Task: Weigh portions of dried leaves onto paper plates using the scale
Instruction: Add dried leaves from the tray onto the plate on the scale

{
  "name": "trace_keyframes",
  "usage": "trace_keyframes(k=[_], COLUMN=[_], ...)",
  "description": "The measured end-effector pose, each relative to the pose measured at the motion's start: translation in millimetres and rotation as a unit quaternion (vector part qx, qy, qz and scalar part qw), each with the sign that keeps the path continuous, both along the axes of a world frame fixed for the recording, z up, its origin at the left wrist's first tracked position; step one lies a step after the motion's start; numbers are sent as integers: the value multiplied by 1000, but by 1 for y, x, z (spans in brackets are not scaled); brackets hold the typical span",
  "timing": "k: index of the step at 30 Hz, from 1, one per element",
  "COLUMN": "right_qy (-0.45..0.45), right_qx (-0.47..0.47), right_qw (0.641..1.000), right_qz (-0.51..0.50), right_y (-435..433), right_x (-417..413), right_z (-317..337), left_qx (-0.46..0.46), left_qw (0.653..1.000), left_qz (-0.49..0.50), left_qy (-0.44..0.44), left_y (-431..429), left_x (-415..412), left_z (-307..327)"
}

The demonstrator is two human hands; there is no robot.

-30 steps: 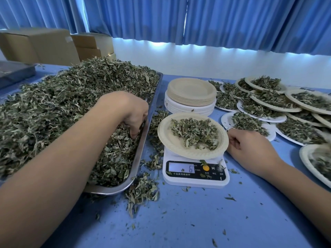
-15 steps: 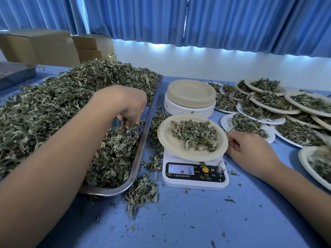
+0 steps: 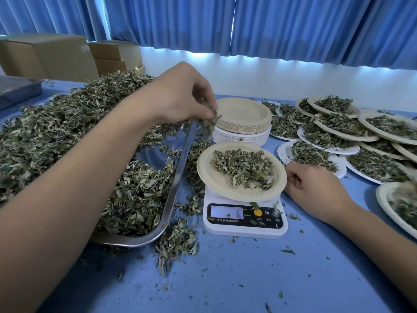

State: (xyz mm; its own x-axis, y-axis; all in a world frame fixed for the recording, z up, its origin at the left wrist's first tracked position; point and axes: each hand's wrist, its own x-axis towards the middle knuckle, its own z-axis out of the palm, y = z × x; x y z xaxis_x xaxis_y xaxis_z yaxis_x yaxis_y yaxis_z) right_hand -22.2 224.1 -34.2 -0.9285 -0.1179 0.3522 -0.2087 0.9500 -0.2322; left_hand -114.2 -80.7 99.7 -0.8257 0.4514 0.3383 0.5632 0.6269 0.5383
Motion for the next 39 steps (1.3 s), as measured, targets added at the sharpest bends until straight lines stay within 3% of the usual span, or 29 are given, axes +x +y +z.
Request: trace_keyframes(k=[2,3,6,8,11,13,16,18,22,26,39], right_qy=[0,-1,-1,1,2,2,4,6,3,3,5], right_qx=[2,4,3,2,2,2,1,2,5,0,2], right_qw=[1000,1000,1000,1000,1000,1000,1000,1000,1000,1000,1000], right_qz=[-1,-2,-2,0,0,-1,4,6,7,11,7], right_y=[0,0,1,1,1,2,2,2,2,2,1], right_x=[0,0,-1,-1,-1,-1,-1,-2,-1,-1,0], right_z=[0,-1,-1,-1,-1,-1,-1,-1,-2,-1,0], left_qx=[69,61,-50,-67,-82,-179,-340,-387,-406,-432,-419], left_qw=[996,994,984,984,994,984,933,899,866,863,857], left_qz=[-52,-83,-142,-141,-66,5,66,77,68,64,61], left_qy=[-13,-32,-96,-89,-23,1,-99,-188,-284,-255,-292], left_y=[13,19,24,20,11,1,-16,-24,-21,-10,-12], left_x=[6,9,14,11,2,-7,-16,-18,-16,-9,-10], left_z=[-5,-9,-17,-16,-10,-9,-16,-22,-33,-37,-39])
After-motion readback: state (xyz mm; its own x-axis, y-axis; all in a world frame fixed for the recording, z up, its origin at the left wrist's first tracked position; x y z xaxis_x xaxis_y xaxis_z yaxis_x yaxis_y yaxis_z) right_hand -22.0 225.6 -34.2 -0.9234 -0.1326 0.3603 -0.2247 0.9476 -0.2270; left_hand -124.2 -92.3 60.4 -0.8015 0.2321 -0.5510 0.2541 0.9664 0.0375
